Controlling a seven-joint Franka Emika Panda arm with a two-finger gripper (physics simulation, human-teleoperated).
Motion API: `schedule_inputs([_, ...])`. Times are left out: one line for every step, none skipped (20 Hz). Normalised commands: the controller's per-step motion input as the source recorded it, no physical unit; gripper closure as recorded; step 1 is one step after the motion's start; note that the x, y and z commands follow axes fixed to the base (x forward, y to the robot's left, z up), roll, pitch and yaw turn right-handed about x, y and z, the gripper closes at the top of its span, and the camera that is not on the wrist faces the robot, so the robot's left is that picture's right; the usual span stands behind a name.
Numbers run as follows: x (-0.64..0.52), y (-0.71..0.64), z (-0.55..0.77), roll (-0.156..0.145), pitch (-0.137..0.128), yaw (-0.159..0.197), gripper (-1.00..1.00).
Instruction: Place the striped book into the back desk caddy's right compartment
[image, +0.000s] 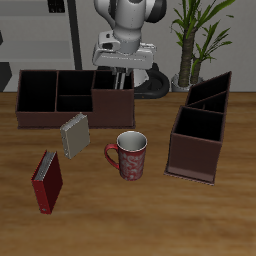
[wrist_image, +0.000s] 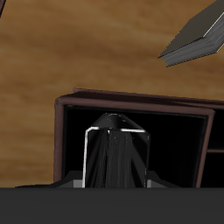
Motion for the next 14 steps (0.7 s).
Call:
schedule_inputs([0.0,-0.01,-0.12,-0.109,0.088,-0.068,-1.0])
schedule_inputs([0.0,0.13,-0.1,0.087,0.047,0.072,-1.0])
schedule_inputs([0.02,0.0,-0.01,0.0,0.0,0.0,-1.0])
schedule_inputs([-0.01,-0.05,-0.05,-0.017,0.019,-0.068,-1.0])
schedule_inputs([0.04,0.06,-0.03,0.031,0.055,-0.007,-1.0])
schedule_inputs([0.08,-0.08,-0.02,0.0,0.0,0.0,-1.0])
schedule_inputs([0.06,-0.08,0.08,-0.007,0.026,-0.057,-1.0])
schedule_inputs([-0.01,-0.01,0.06,0.012,-0.01,0.01,-1.0])
schedule_inputs([0.04,-0.08,0.14,0.014,-0.019,-0.023,-1.0])
schedule_inputs([0.09,-0.09,0.23,0.03,-0.008,-0.086,-1.0])
schedule_inputs([0.01,-0.05,-0.01,0.0,0.0,0.0,-1.0])
schedule_inputs([0.11,-0.02,0.11,0.053,-0.032,0.043,-1.0])
schedule_inputs([0.28,-0.3,0.24,-0.126,-0.048,0.025,-1.0])
schedule_inputs([0.27,-0.21,0.09,-0.036,0.068,-0.02,-1.0])
